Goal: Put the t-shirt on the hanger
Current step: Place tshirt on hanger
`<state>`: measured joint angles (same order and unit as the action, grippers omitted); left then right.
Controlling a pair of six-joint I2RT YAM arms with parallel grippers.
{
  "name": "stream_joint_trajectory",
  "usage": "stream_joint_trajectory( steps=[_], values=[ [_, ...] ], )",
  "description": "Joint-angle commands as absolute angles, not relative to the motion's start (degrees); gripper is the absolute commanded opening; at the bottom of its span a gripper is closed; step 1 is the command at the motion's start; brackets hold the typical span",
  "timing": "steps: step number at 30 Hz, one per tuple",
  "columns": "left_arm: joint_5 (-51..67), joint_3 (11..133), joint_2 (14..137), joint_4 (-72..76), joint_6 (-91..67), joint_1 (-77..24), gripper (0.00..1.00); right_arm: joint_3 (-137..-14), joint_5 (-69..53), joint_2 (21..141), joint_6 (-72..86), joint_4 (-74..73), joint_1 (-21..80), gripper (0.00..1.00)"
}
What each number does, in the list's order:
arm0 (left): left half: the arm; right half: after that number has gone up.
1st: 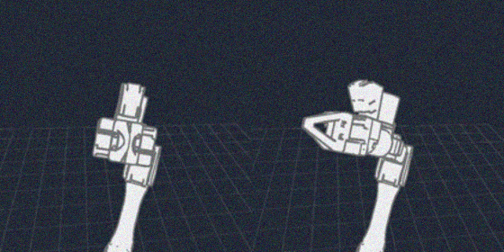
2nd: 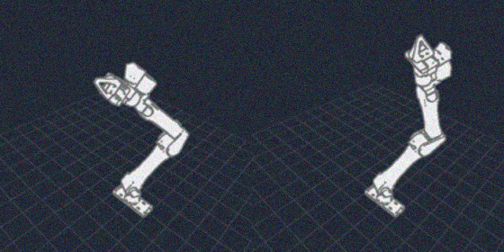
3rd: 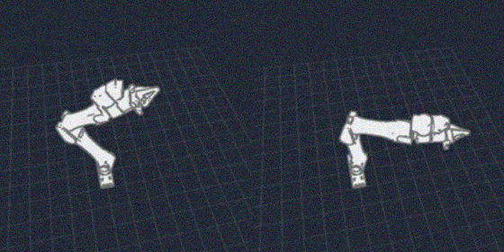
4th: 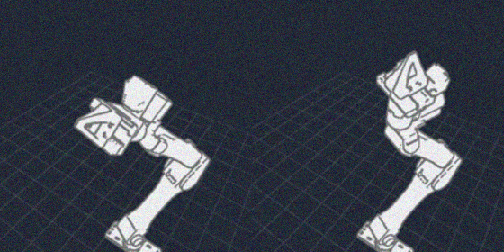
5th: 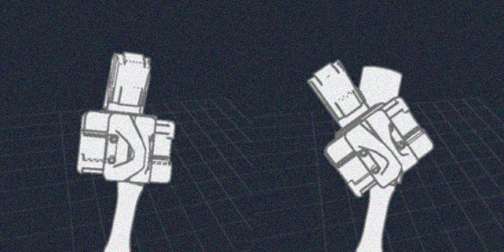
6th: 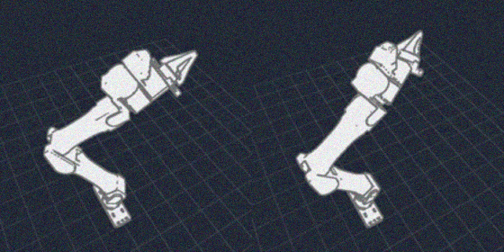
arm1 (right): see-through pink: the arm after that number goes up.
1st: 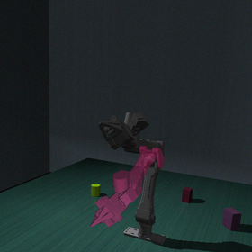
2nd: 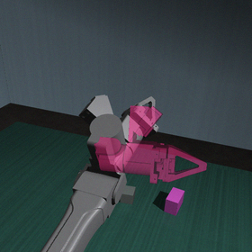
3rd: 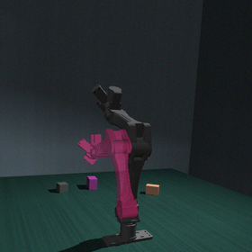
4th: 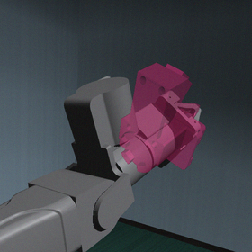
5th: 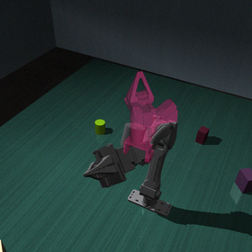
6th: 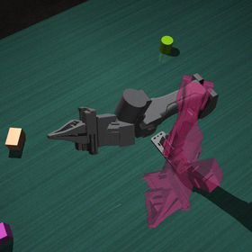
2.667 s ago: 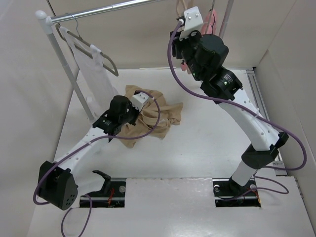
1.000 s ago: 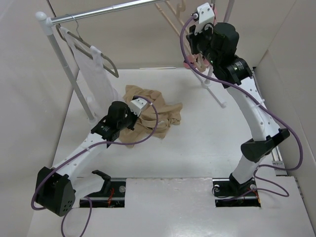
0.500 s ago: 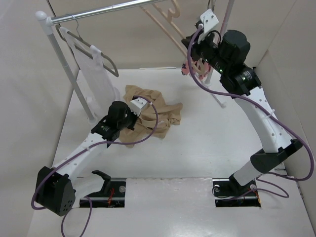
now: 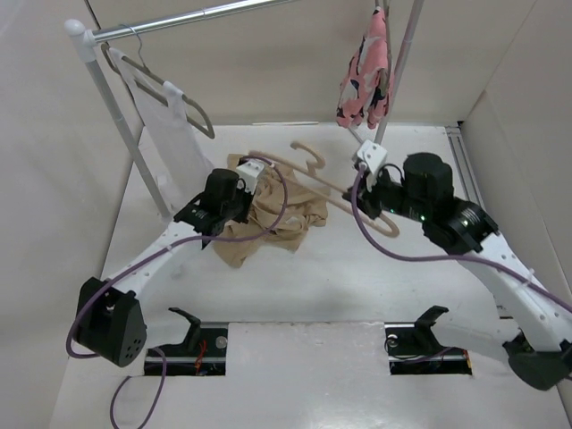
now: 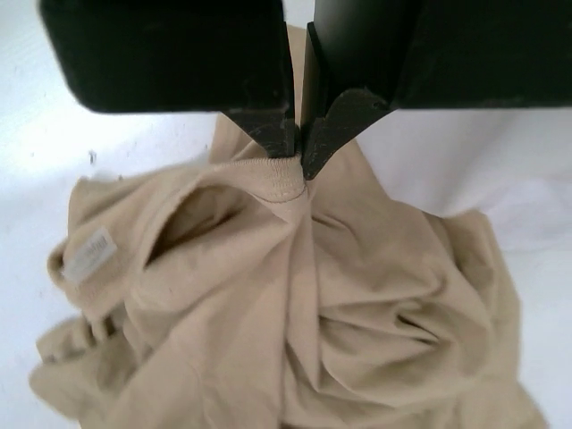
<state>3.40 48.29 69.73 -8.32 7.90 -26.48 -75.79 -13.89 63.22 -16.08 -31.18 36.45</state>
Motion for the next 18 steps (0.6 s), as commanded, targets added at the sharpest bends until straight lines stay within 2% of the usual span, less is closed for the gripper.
stream_joint_trajectory(
  steps=[1,6,11,18],
  values=[
    [-3.3,55.1,71.4,-9.2,3.3,-26.3,0.00,-70.6,-13.0,54.6,-13.7,-38.1,36.8,0.00],
    [-6.8,61.7,73.9,-14.1,0.3,-26.3,0.00,-67.4,-15.6,46.9,-10.3,-48.7,36.8,0.00],
    [-6.8,65.3,78.0,-16.6,0.3,-26.8,0.00,-65.6,-19.9,42.5,-8.1,-50.0,37.4,0.00],
    [-4.4,66.4,78.7,-17.1,1.0,-27.9,0.00,-59.2,-15.9,44.6,-6.4,-37.5,37.4,0.00]
  ],
)
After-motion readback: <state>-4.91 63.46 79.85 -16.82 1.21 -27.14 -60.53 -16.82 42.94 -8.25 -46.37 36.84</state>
